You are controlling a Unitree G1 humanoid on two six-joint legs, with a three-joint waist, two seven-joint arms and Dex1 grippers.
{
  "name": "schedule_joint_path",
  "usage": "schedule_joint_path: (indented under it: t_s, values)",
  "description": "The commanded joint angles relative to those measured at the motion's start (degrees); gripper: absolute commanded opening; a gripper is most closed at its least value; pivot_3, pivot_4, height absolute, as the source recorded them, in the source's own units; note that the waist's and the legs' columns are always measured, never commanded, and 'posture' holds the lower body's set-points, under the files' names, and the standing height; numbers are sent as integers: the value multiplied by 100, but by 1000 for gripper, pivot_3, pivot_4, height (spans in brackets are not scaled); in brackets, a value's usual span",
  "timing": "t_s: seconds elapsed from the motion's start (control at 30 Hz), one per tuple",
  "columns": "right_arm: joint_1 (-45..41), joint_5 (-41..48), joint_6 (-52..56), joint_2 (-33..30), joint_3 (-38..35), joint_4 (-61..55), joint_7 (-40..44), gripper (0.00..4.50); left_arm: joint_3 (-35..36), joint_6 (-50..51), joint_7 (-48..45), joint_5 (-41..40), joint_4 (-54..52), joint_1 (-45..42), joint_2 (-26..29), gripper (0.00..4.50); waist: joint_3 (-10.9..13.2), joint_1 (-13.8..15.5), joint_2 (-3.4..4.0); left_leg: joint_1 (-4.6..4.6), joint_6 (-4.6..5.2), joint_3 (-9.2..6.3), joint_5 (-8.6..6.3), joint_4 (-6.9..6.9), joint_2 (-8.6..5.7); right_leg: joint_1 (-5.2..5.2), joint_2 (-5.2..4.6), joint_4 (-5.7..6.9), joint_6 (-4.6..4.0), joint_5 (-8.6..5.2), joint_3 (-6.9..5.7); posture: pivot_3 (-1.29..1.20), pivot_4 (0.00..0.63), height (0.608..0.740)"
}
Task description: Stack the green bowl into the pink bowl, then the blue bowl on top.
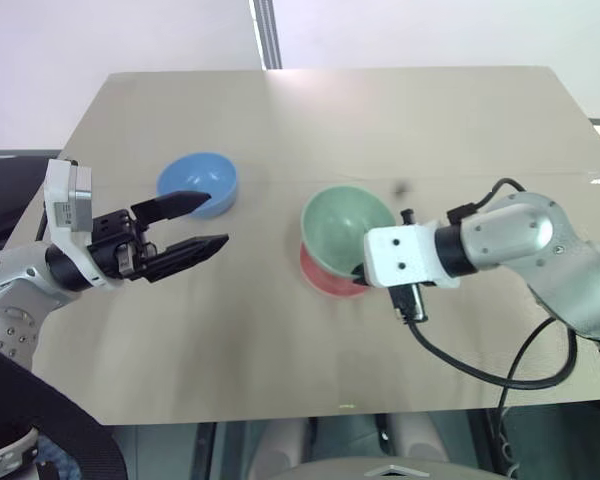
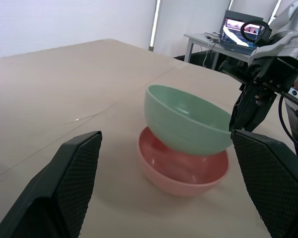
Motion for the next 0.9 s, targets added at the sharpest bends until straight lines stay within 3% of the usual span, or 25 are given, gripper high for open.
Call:
schedule_joint_path:
  t_s: [0.03,0.13,0.3,0.53,0.7,0.9]
  values:
    - [-142,-87,-126,83,-18,-41,-55,1408,153,-92,3,-57,-114,2,21,4416,0,1,0,0,0,0,0,0,0,0,0,0,0,0,0,0,150,740]
    - [-107,-102,-140,113,-21,-8,-54,2894,154,-81,47,-89,-144,-2,-3,4416,0,1,0,0,0,0,0,0,0,0,0,0,0,0,0,0,150,740]
    - [-169,282,38,143,-546,103,61,2894,157,-76,45,-99,-154,4,-3,4416,0,-2,0,0,0,0,0,0,-1,0,0,1,0,0,0,0,150,740]
    - [288,1438,204,88,-2444,343,93,2894,177,-87,54,-75,-167,12,12,4416,-2,12,-4,-1,0,-2,0,-1,-1,1,-1,0,0,0,-1,0,150,740]
    - [880,2769,475,183,-4188,449,20,2894,148,-176,163,130,-162,51,31,4416,-2,14,-3,-3,1,-3,0,0,-2,1,-3,0,0,0,-2,0,150,740]
    - [2051,3611,479,-40,-5579,746,-23,2894,-102,-400,434,745,31,-4,58,4416,-2,25,-4,3,1,2,0,1,-2,4,-1,9,0,0,1,0,150,740]
